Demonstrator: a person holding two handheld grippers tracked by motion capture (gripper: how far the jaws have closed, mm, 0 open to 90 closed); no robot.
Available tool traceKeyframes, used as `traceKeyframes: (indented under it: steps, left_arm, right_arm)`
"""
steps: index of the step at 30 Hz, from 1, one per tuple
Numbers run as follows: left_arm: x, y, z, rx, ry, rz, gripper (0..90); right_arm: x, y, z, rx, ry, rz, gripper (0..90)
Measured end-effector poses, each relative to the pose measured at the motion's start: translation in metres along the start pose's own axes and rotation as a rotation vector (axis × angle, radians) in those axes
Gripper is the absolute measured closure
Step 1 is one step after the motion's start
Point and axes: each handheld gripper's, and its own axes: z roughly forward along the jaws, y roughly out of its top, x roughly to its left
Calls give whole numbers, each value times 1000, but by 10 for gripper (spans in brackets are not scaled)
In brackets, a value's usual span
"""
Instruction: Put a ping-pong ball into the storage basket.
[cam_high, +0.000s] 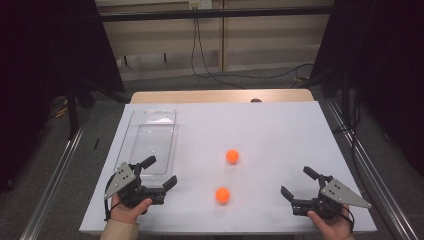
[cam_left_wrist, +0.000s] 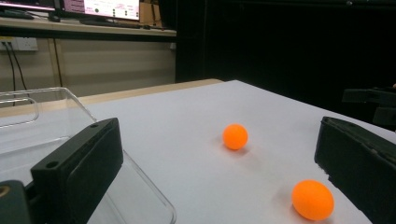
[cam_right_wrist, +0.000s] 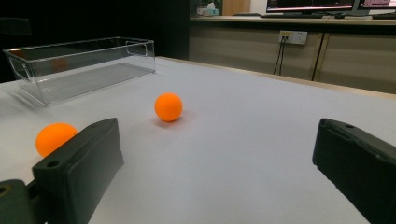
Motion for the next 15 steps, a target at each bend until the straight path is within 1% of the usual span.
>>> traceKeyframes:
  steps: [9, 12, 14, 15]
  left_arm:
    - [-4, 3, 4, -4, -10, -5, 10]
    - [-6, 3, 6, 2, -15, 5, 10]
    - [-7, 3, 8, -1, -17, 0, 10]
    - [-7, 3, 8, 2, -22, 7, 10]
  right_arm:
    - [0, 0, 0, -3, -2, 6, 9]
    - [0, 0, 0, -5, -1, 7, 9]
    - [0, 0, 0, -5, 0, 8, 9]
    - [0, 0, 0, -4, 2, 9, 10]
